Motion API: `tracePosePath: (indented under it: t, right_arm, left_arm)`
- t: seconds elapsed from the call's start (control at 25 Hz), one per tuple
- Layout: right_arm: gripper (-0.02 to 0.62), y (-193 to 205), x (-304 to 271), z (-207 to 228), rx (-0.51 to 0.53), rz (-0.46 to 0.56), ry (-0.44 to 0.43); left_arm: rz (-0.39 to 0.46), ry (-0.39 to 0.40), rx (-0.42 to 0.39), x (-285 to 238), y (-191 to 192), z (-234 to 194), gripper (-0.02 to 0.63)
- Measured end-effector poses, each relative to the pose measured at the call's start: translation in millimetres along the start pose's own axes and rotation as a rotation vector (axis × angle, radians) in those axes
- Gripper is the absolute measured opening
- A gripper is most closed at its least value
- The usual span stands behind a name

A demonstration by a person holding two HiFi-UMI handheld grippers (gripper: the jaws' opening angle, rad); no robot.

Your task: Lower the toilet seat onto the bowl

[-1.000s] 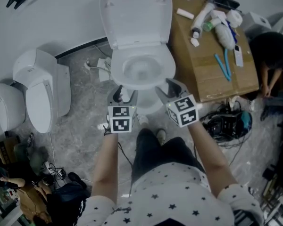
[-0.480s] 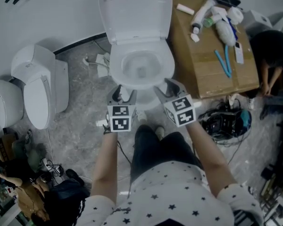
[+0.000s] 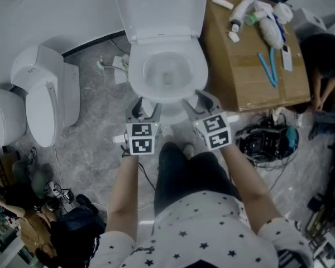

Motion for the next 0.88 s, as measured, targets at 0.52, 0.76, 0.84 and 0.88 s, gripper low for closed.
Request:
tracePosePath:
  t: [0.52, 0.76, 0.84, 0.88]
  right_arm:
    - [0.204, 21, -2, -4, 0.002, -0.001, -0.006]
    - [0.204, 35, -3, -4, 0.008, -0.008, -0.004]
    - [0.204, 39, -3, -5, 0.01, -0.011, -0.003]
    - [0.204, 41, -4, -5, 0.012, -0.012, -0.002]
  left_arm:
    - [-0.025, -0.019, 0.039, -3, 23, 9, 0.242]
    - [-0.049, -0.025, 0.071, -4, 36, 18, 0.242]
    - [-0.073, -0.023, 0.071, -3, 40, 20, 0.242]
    - [-0.073, -0.026, 0.072, -4, 42, 20, 0.242]
Point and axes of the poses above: the fingertips, and each gripper's own axes: x backward along the fingers, z to its right, y out of its underside, the point moved 10 cm from there along x, backward along the fingers, and after that the axes turned 10 degrees about -x, right-handed, at the moved point
